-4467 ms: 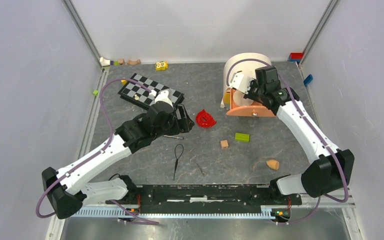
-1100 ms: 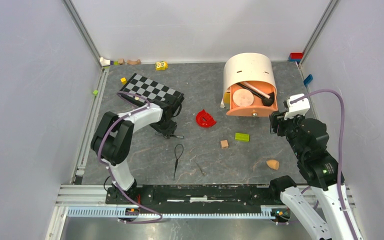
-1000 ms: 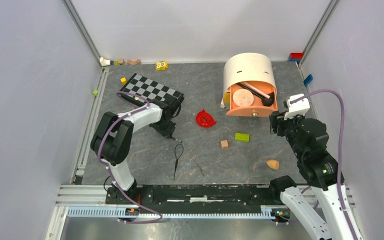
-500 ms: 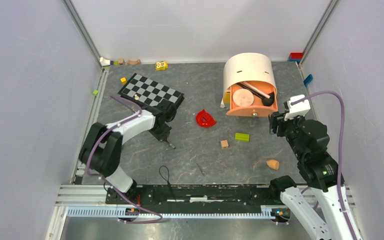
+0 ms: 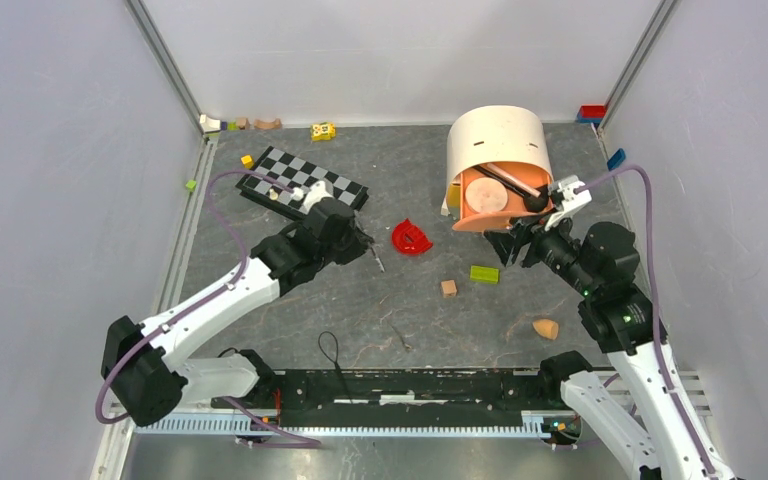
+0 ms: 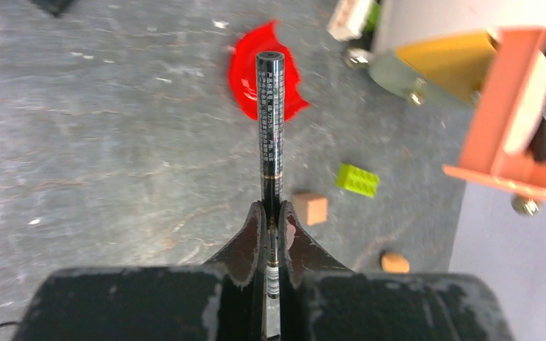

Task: Organize the makeup
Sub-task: Pick up the makeup tool from the center of the board.

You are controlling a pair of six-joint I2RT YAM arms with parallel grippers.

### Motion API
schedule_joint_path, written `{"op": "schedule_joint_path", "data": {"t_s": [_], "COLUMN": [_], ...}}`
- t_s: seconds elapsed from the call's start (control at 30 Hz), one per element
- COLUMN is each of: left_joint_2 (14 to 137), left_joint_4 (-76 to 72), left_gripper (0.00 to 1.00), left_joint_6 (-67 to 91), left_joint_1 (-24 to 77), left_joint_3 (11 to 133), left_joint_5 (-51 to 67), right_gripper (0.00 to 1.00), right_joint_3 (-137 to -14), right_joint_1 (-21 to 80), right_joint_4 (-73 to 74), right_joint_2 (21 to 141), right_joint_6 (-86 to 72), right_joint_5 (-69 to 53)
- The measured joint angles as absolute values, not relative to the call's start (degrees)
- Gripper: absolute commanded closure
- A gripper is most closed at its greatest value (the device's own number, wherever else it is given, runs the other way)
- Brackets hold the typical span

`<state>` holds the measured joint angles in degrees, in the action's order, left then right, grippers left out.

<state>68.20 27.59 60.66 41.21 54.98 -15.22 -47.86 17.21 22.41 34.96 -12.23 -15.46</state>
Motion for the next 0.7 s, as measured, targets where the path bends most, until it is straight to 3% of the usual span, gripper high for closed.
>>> {"op": "schedule_joint_path", "data": {"t_s": [0.37, 0.7], "left_joint_2": [68.8, 69.6], "left_joint_4": [17.4, 13.0], "left_gripper": [0.98, 0.98], "left_joint_6": [54.9, 52.2], "left_joint_1": [51.3, 53.5], "left_joint_3": [57.3, 59.7], "left_joint_5": [-12.7, -9.8], "right_gripper": [0.28, 0.30], "right_joint_3": [-46.6, -45.0], "right_joint_1": [22.3, 45.0], "right_joint_4": [15.1, 11.0], "right_joint_2": [35.8, 45.9], "right_joint_6": [-21.5, -24.7], "right_joint_5": [-21.7, -9.7]}}
